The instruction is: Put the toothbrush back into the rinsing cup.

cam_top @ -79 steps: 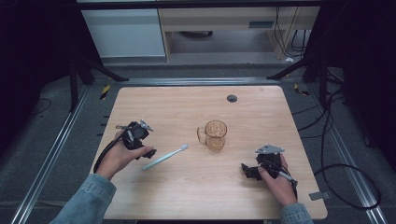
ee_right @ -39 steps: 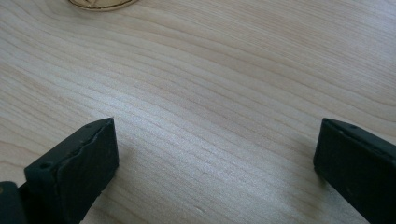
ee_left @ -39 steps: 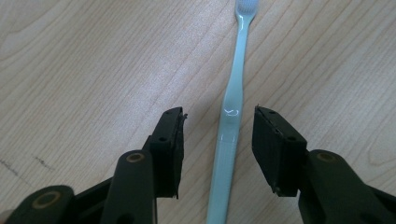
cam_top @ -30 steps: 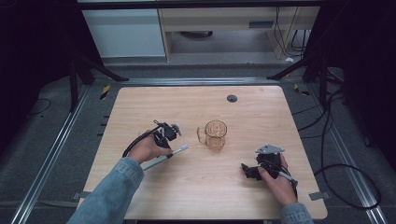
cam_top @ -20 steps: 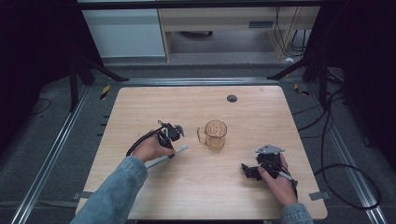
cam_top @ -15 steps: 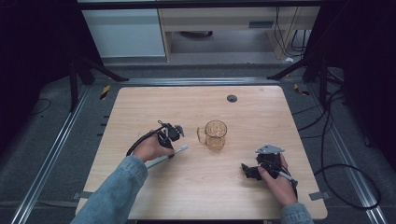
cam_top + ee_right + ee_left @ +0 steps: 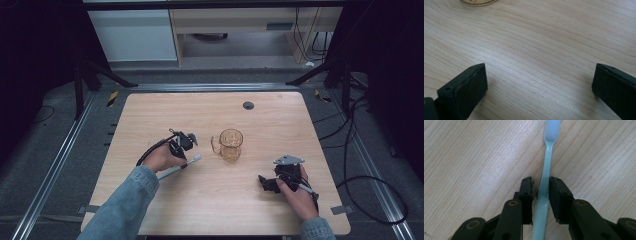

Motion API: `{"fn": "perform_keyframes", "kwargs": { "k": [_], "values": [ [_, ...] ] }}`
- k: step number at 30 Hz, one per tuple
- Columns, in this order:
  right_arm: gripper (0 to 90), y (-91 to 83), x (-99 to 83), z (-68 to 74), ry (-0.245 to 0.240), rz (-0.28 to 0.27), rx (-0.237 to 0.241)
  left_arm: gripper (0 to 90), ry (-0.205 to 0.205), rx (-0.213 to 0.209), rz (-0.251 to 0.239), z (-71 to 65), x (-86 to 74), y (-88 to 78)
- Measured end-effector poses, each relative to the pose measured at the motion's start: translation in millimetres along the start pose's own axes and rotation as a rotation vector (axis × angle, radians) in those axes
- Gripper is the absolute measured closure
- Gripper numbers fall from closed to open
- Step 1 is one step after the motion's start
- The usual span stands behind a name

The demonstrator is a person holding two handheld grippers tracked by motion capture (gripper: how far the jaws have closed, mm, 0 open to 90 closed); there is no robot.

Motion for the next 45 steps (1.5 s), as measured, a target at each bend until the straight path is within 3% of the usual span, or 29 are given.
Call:
{"fn": "perform_keyframes", "kwargs": {
  "k": [8, 15, 29, 34, 37, 45],
  "values": [
    [0.4, 0.0, 0.0, 0.0, 0.000, 0.000, 0.000, 78.5, 0.003, 0.006, -0.010, -0.3, 0.8, -1.0],
    [0.4, 0.0, 0.0, 0.0, -0.001, 0.000, 0.000, 78.8, -0.008, 0.029, -0.068, -0.1, 4.5, -17.1],
    [0.4, 0.0, 0.0, 0.0, 0.000, 0.000, -0.001, 79.0, -0.082, 0.105, -0.230, 6.8, 10.6, -56.0],
    [0.4, 0.0, 0.0, 0.0, 0.000, 0.000, 0.000, 79.0, -0.101, 0.139, -0.276, 7.8, 17.2, -64.7],
    [0.4, -0.4, -0.1, 0.7, 0.015, 0.002, 0.002, 79.0, -0.096, 0.152, -0.274, 6.6, 20.9, -63.2],
    [0.7, -1.7, 0.0, -4.6, 0.033, -0.005, -0.016, 79.0, -0.117, 0.166, -0.324, 9.7, 33.3, -66.1]
  ]
}}
Point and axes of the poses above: each handheld gripper's, and its own axes: y roughly forward along the jaws, x roughly out of its top, z roughly to its left, the point moved 8 cm from there along y, roughly forward along the jaws, and after that the axes turned 15 degrees about y, right-handed, at the moved point
